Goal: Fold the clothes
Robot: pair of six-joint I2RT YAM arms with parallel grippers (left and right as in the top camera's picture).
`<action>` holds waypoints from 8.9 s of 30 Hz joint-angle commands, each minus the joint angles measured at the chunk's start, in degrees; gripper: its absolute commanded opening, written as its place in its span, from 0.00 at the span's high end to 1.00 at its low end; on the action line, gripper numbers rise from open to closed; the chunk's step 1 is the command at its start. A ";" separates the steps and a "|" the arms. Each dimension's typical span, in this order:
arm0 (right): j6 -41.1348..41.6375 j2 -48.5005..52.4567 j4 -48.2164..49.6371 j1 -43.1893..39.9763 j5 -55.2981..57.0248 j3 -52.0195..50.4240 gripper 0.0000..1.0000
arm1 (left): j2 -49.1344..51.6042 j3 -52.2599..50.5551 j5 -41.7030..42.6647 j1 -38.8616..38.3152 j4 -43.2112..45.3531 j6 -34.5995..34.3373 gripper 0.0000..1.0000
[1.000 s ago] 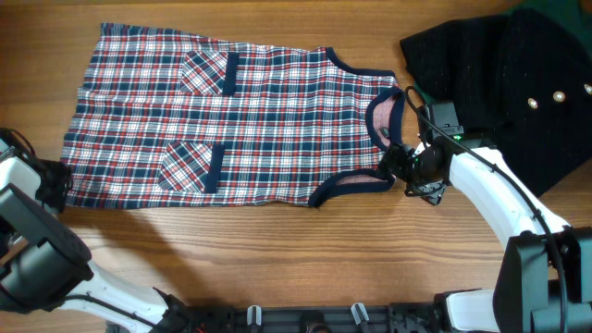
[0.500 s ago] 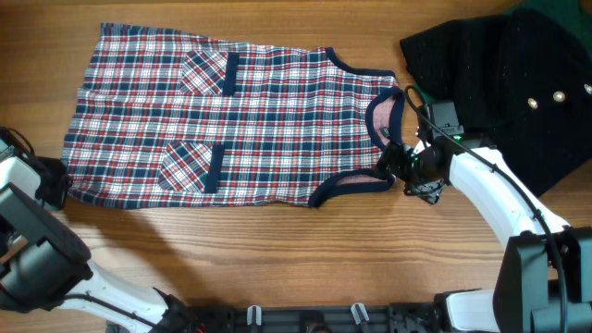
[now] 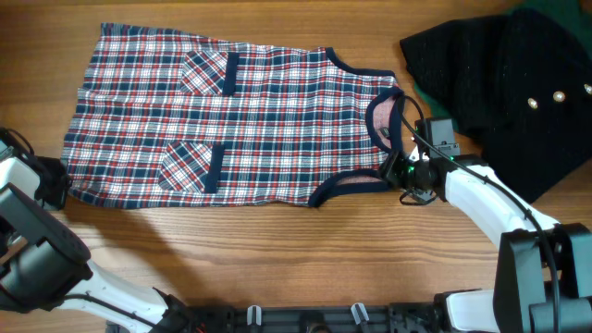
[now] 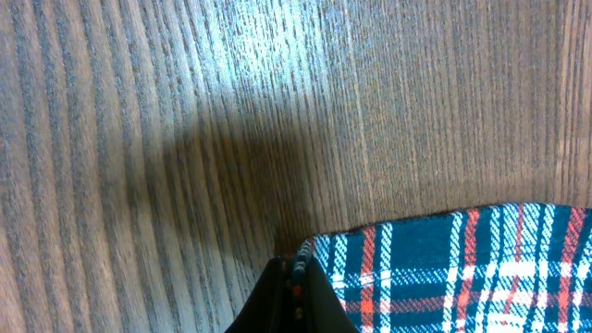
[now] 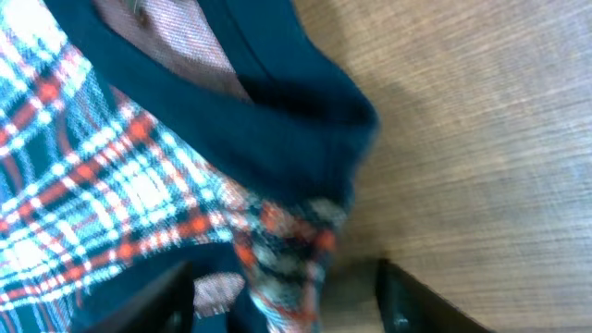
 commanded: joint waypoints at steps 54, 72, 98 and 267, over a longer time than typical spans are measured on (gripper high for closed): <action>-13.42 -14.08 -23.54 -11.43 -5.25 17.55 0.96 | -31.30 0.42 4.92 -0.44 -12.04 4.63 0.96; -13.22 -13.03 -46.60 -11.43 -0.85 17.44 0.96 | -30.12 0.42 -0.59 -4.98 -30.49 7.65 0.96; -15.30 5.44 -25.31 -11.61 -1.92 17.46 0.96 | -14.71 0.42 -1.84 -7.89 -8.81 5.88 0.96; -32.48 23.37 -24.13 -2.84 1.36 48.33 0.06 | 28.81 44.00 3.58 -30.10 10.80 31.67 0.25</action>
